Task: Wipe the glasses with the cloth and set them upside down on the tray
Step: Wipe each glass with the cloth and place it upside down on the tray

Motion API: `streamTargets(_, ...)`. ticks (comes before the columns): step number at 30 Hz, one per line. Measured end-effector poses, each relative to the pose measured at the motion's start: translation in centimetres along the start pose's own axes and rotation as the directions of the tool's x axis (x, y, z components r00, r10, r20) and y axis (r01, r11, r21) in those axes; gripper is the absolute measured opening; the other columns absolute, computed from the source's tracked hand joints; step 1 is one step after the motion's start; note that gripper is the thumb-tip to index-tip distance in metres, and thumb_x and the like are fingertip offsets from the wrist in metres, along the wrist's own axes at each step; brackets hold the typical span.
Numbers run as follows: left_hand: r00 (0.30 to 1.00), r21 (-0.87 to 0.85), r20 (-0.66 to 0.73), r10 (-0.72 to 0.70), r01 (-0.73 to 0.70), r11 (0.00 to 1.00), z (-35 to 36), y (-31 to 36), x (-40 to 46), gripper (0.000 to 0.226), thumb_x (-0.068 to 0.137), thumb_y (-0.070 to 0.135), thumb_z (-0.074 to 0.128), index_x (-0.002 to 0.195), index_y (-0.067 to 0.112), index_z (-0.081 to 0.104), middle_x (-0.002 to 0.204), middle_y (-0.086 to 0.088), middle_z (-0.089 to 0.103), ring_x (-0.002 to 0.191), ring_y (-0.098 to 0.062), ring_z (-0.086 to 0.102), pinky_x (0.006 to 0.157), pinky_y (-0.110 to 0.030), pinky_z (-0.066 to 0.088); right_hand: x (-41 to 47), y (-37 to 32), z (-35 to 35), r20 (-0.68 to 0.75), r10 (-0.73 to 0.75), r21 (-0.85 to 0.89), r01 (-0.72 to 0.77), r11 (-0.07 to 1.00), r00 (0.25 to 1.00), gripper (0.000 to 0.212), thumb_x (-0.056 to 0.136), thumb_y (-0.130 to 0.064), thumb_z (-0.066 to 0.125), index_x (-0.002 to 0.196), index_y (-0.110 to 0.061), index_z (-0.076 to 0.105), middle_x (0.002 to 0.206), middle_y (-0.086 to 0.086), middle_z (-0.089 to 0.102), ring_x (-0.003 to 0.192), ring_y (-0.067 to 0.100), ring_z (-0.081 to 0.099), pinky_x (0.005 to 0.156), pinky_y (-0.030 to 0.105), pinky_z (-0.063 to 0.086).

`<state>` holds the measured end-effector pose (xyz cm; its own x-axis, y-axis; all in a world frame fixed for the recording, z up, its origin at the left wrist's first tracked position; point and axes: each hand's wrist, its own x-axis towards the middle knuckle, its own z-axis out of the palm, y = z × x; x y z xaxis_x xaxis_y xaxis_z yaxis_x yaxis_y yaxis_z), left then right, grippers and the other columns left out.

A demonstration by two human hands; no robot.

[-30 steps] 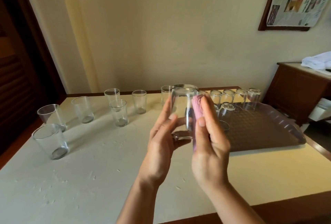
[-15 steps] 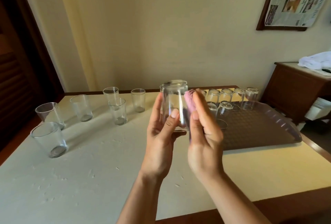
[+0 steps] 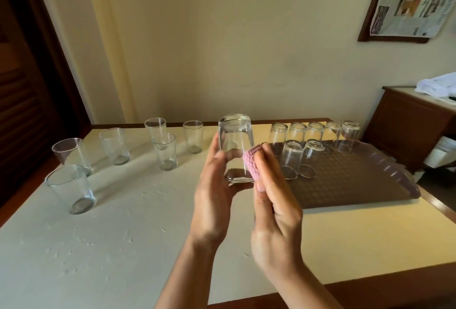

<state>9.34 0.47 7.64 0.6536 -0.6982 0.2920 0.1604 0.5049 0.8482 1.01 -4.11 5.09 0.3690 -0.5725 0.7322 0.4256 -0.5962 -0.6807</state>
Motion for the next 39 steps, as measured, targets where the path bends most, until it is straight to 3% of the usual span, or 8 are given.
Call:
streamTargets(4, 0.999, -0.004, 0.039, 0.0, 0.0, 1.0, 0.4, -0.4, -1.0, 0.059, 0.094, 0.035, 0.068, 0.149, 0.02, 0.053, 0.129, -0.006, 0.07, 0.097, -0.031, 0.062, 0.088, -0.048, 0.049, 2.8, 0.9, -1.2, -0.04, 0.008, 0.022, -0.007, 1.0, 0.999, 0.041, 0.105, -0.004, 0.044, 0.145, -0.012, 0.049, 0.155, 0.013, 0.048, 0.145, 0.027, 0.045, 0.118, 0.053, 0.038)
streamTargets(11, 0.997, -0.019, 0.036, -0.068, 0.068, 0.997, 0.3, 0.3, 0.0, 0.046, 0.094, 0.043, 0.057, 0.139, 0.034, 0.059, 0.11, 0.001, 0.079, 0.084, -0.011, 0.074, 0.075, -0.03, 0.057, 0.1, -0.5, 0.0, 0.011, -0.051, -0.035, 0.051, 0.998, 0.999, 0.041, 0.1, 0.01, 0.043, 0.141, 0.01, 0.046, 0.156, 0.026, 0.037, 0.142, 0.003, 0.045, 0.114, 0.024, 0.04)
streamTargets(16, 0.986, -0.04, 0.154, -0.071, 0.078, 0.996, 0.4, -0.2, -0.9, 0.062, 0.096, 0.032, 0.057, 0.155, 0.039, 0.041, 0.119, -0.009, 0.073, 0.078, -0.018, 0.067, 0.074, -0.032, 0.055, 3.8, 0.4, -1.6, -0.055, -0.006, -0.015, 0.005, 1.0, 0.998, 0.041, 0.107, -0.012, 0.043, 0.147, -0.018, 0.045, 0.156, 0.013, 0.046, 0.147, 0.023, 0.043, 0.12, 0.046, 0.037)
streamTargets(21, 0.999, -0.068, -0.04, -0.008, 0.005, 0.998, 0.9, 0.2, 0.4, 0.045, 0.091, 0.046, 0.069, 0.135, 0.039, 0.065, 0.112, -0.005, 0.076, 0.089, -0.02, 0.069, 0.085, -0.04, 0.052, 0.8, -0.3, -0.5, 0.05, -0.017, -0.076, 0.021, 0.997, 0.999, 0.041, 0.102, 0.001, 0.045, 0.143, 0.003, 0.049, 0.154, 0.015, 0.046, 0.147, 0.019, 0.042, 0.118, 0.026, 0.037)
streamTargets(26, 0.982, 0.021, 0.149, -0.12, 0.118, 0.993, 0.0, -0.4, -0.5, 0.065, 0.094, 0.041, 0.053, 0.157, 0.039, 0.037, 0.115, -0.009, 0.074, 0.088, -0.02, 0.069, 0.085, -0.039, 0.056, 3.0, 0.8, -1.7, -0.058, 0.029, 0.029, -0.027, 0.999, 0.998, 0.044, 0.106, -0.008, 0.044, 0.149, -0.018, 0.047, 0.157, 0.013, 0.045, 0.147, 0.026, 0.042, 0.12, 0.049, 0.037)
streamTargets(30, 0.999, -0.021, 0.023, -0.033, 0.034, 0.999, 1.0, -0.4, -0.2, 0.063, 0.092, 0.039, 0.067, 0.152, 0.042, 0.047, 0.121, -0.002, 0.074, 0.095, -0.02, 0.072, 0.079, -0.032, 0.058, 3.0, 0.0, -1.2, 0.035, 0.044, 0.035, -0.045, 0.998, 0.998, 0.042, 0.104, -0.001, 0.043, 0.146, -0.003, 0.046, 0.156, 0.018, 0.045, 0.143, 0.017, 0.048, 0.118, 0.039, 0.04)
streamTargets(33, 0.994, -0.061, 0.01, -0.108, 0.108, 0.992, 0.3, 0.2, 0.4, 0.051, 0.094, 0.057, 0.057, 0.145, 0.05, 0.054, 0.138, -0.005, 0.068, 0.115, -0.028, 0.069, 0.097, -0.049, 0.057, 0.0, -0.1, -0.5, 0.046, -0.023, -0.052, 0.025, 0.998, 0.999, 0.041, 0.101, 0.005, 0.044, 0.141, 0.009, 0.047, 0.156, 0.023, 0.038, 0.143, 0.003, 0.044, 0.115, 0.022, 0.039)
streamTargets(39, 0.991, 0.085, 0.08, -0.104, 0.097, 0.992, 0.3, -1.6, -0.8, 0.068, 0.092, 0.035, 0.069, 0.152, 0.048, 0.041, 0.144, -0.003, 0.065, 0.105, -0.036, 0.067, 0.094, -0.053, 0.051, 3.8, 1.2, -2.3, -0.011, -0.018, -0.134, 0.017, 0.991, 1.0, 0.04, 0.104, -0.001, 0.044, 0.144, -0.009, 0.048, 0.159, 0.01, 0.041, 0.148, 0.011, 0.039, 0.121, 0.035, 0.036)
